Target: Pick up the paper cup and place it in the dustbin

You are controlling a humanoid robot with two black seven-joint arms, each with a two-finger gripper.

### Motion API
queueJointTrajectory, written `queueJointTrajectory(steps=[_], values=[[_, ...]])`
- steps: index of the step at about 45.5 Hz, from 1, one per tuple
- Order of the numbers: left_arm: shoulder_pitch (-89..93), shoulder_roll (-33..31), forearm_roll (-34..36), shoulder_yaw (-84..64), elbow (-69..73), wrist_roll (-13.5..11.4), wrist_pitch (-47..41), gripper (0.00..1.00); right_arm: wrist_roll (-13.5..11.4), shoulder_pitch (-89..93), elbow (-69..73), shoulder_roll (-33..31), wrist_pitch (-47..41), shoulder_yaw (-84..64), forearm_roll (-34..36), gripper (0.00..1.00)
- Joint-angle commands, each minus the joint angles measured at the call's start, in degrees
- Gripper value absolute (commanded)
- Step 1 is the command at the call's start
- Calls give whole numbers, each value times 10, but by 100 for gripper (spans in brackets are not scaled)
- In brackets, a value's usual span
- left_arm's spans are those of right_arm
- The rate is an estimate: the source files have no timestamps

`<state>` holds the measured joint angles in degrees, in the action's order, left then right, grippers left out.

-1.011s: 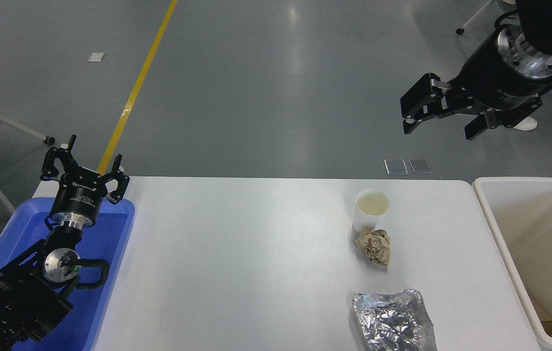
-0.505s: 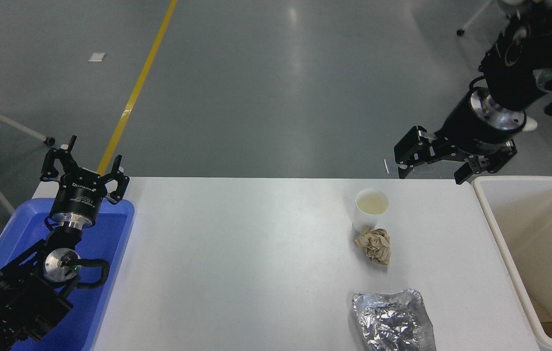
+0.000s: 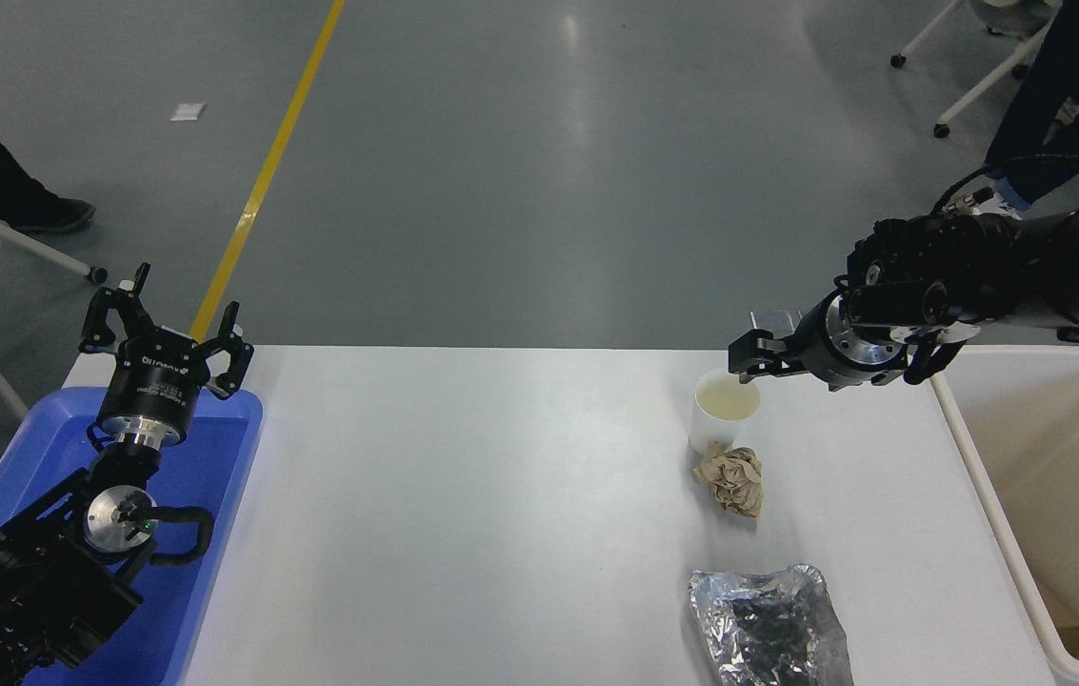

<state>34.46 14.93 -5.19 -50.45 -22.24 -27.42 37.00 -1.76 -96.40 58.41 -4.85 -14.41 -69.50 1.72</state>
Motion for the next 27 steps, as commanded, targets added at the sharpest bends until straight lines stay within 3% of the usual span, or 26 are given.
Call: queueJointTrajectory(steps=[1,27], values=[[0,0,0,0,0,0,0,98,0,99,-83,27,40,24,4,100],[0,-1,0,-1,0,0,1,98,-1,174,-170,39,42,47,3,95]])
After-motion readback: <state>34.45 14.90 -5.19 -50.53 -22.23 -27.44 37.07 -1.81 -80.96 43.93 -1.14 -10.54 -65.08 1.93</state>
